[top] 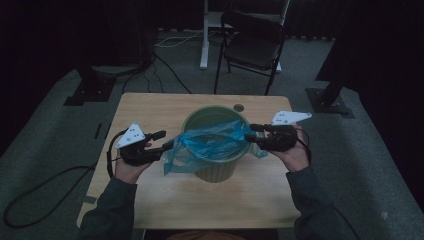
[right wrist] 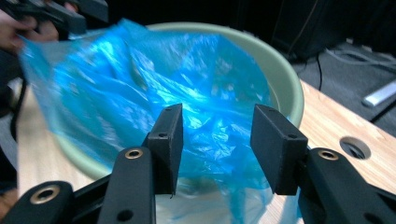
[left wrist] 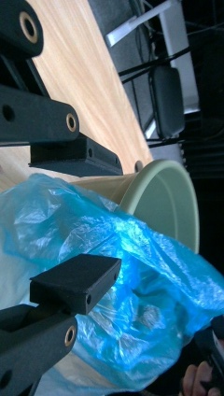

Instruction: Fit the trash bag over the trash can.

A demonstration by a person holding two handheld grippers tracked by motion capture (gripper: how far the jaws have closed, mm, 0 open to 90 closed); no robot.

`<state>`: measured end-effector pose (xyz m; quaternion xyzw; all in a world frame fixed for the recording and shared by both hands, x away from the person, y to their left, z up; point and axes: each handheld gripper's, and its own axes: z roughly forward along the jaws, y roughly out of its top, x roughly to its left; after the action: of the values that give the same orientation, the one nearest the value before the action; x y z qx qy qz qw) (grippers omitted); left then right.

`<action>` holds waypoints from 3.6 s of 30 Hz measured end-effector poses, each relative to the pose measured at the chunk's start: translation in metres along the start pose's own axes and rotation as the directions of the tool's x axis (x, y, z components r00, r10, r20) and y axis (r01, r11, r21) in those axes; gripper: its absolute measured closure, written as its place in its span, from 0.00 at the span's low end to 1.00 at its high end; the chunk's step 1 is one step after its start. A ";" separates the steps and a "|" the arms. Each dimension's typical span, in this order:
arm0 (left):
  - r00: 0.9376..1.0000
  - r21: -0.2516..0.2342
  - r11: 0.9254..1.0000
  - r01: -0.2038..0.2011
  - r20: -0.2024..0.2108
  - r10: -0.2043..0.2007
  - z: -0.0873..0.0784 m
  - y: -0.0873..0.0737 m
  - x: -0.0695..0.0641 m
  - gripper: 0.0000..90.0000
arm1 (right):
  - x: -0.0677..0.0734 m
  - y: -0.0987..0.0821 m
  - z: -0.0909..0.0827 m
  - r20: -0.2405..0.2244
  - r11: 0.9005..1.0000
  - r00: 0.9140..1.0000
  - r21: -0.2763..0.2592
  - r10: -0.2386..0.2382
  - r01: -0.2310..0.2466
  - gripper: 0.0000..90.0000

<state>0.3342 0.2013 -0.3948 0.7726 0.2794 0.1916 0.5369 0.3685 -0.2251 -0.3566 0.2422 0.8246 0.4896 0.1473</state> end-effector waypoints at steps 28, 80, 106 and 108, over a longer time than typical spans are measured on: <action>0.988 0.063 0.998 0.007 -0.155 0.003 0.060 0.023 0.025 1.00 | -0.046 0.012 0.031 0.126 0.995 0.988 0.032 0.092 -0.096 1.00; 0.980 -0.070 0.981 0.180 -0.069 -0.184 0.026 0.013 0.035 0.64 | -0.037 -0.014 -0.003 0.087 0.978 0.974 -0.011 0.209 -0.209 0.76; 0.985 0.022 0.990 0.139 0.104 -0.141 0.029 -0.007 0.003 1.00 | -0.018 -0.036 -0.004 -0.089 0.972 0.968 0.029 0.236 -0.235 1.00; 0.985 0.026 0.992 0.127 0.115 -0.129 0.027 -0.009 -0.002 1.00 | -0.015 -0.039 -0.005 -0.096 0.971 0.966 0.030 0.238 -0.236 1.00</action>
<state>0.3462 0.1830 -0.4126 0.7677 0.2985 0.1086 0.5565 0.3687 -0.2529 -0.3887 0.3160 0.8005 0.5074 0.0444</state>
